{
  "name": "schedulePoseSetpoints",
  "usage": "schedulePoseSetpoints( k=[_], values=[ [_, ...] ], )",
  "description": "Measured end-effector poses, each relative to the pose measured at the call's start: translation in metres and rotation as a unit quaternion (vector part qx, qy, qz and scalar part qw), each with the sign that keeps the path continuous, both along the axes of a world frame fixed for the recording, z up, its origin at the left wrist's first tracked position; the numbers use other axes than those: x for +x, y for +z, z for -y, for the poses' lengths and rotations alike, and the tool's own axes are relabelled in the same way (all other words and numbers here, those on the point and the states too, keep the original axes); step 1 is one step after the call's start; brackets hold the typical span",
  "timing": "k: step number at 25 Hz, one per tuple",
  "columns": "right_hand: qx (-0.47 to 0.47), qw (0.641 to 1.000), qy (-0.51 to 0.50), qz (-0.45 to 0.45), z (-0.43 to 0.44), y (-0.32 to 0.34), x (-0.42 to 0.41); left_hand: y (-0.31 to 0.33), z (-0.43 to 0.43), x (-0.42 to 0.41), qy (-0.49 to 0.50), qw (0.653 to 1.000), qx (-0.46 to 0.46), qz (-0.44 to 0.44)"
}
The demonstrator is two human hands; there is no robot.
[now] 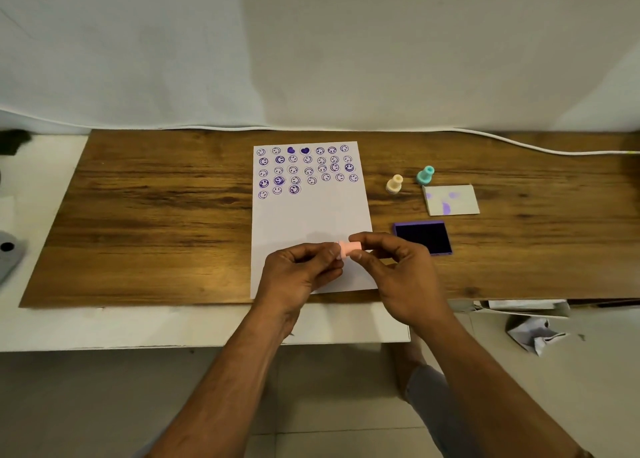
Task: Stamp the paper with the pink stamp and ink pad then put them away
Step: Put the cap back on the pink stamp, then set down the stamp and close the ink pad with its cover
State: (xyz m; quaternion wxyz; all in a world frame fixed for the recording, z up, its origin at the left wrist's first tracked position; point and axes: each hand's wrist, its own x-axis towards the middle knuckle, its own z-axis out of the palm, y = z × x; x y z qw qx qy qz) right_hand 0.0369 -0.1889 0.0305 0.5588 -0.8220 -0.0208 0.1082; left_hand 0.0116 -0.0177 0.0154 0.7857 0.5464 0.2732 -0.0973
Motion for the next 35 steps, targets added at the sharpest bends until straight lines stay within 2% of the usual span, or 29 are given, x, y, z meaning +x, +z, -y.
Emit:
schedulePoseSetpoints(
  k=[3,5,7,10,12,16,20,24,27,30,33,35],
  values=[
    [0.005,1.000,-0.003,-0.012,-0.002,-0.003,0.001,-0.001,0.000,0.000,0.005,1.000,-0.001,0.006],
    [0.014,1.000,-0.011,-0.020,-0.004,-0.005,0.000,-0.001,-0.001,0.000,-0.003,0.999,0.031,0.026],
    [0.024,0.999,-0.015,-0.029,-0.005,-0.007,-0.001,0.000,-0.002,0.001,-0.019,0.993,0.102,0.055],
    [0.030,0.998,-0.024,-0.055,-0.010,-0.007,0.000,0.000,-0.002,0.002,-0.042,0.966,0.241,0.083],
    [0.007,0.999,-0.043,-0.018,-0.009,-0.008,0.005,0.000,-0.003,0.003,-0.038,0.953,0.287,0.090],
    [-0.136,0.973,-0.121,0.138,0.013,-0.011,0.031,-0.002,-0.006,0.003,-0.013,0.950,0.301,0.087],
    [-0.290,0.928,-0.154,0.175,0.025,-0.023,0.067,-0.003,-0.005,0.001,-0.005,0.942,0.322,0.093],
    [-0.378,0.897,-0.115,0.198,0.018,-0.039,0.084,-0.005,-0.004,0.001,0.020,0.930,0.351,0.107],
    [-0.407,0.886,-0.092,0.202,0.016,-0.042,0.083,-0.005,-0.004,0.001,0.018,0.927,0.359,0.110],
    [-0.376,0.904,-0.082,0.185,0.021,-0.034,0.088,-0.005,-0.007,0.001,0.023,0.922,0.368,0.115],
    [-0.312,0.923,-0.145,0.172,0.041,-0.022,0.098,-0.005,-0.014,0.003,0.073,0.914,0.384,0.109],
    [-0.338,0.913,-0.188,0.131,0.059,-0.022,0.103,-0.006,-0.018,0.003,0.108,0.910,0.386,0.103]
  ],
)
